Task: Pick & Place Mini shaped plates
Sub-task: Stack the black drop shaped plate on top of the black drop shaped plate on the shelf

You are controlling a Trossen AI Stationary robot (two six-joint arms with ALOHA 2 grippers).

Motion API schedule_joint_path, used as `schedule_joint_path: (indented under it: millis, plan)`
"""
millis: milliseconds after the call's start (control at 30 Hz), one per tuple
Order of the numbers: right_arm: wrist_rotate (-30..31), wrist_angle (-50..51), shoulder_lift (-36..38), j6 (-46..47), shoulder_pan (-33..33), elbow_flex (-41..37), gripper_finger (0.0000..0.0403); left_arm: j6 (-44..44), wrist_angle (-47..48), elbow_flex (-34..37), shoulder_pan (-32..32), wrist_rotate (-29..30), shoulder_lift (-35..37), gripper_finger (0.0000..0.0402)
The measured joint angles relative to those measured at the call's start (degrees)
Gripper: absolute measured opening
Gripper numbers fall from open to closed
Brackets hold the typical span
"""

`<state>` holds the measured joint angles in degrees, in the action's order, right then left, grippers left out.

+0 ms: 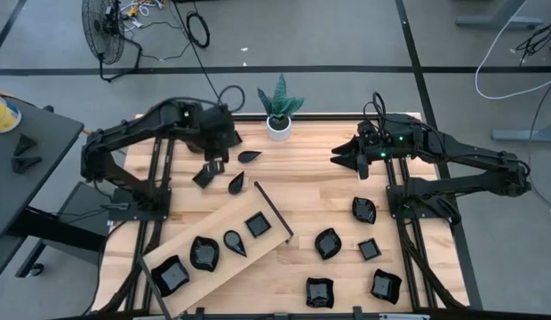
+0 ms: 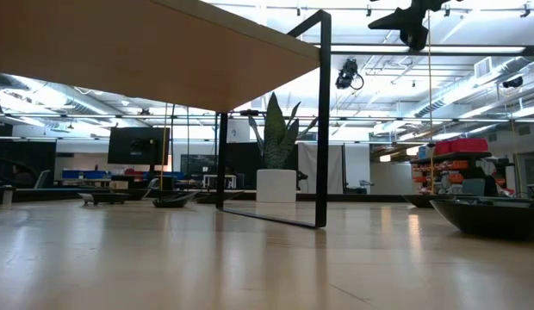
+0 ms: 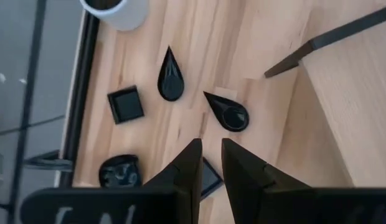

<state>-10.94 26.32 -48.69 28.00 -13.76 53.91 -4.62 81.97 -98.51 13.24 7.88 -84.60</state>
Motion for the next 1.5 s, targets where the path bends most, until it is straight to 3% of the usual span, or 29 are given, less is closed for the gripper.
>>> schedule_joint_path:
  millis: [133, 467, 833, 967, 1167, 1400, 1500]
  plan:
    - [0.0, 0.0, 0.0, -0.2, 0.0, 0.0, 0.0210, 1.2, -0.7, 2.0, 3.3, -3.6, 0.0, 0.0067]
    - [0.0, 0.0, 0.0, -0.5, 0.0, 0.0, 0.0210, 1.1, -1.3, 12.6, 7.9, -4.1, 0.0, 0.0079]
    - [0.0, 0.0, 0.0, -1.7, 0.0, 0.0, 0.0210, 1.1, -6.8, 23.4, 12.4, -1.8, 0.0, 0.0220]
    - [0.0, 0.0, 0.0, -1.4, 0.0, 0.0, 0.0210, -0.6, -10.2, 28.3, 12.5, 1.3, 0.0, 0.0252]
    - [0.0, 0.0, 0.0, -1.3, 0.0, 0.0, 0.0210, -2.5, -15.8, 34.8, 12.3, 8.8, 0.0, 0.0246]
    - [0.0, 0.0, 0.0, 0.8, 0.0, 0.0, 0.0210, 1.0, -24.9, 38.9, 12.3, 10.0, 0.0, 0.0225]
    - [0.0, 0.0, 0.0, 2.1, 0.0, 0.0, 0.0210, 4.4, -26.4, 40.3, 11.9, 13.4, -0.8, 0.0216]
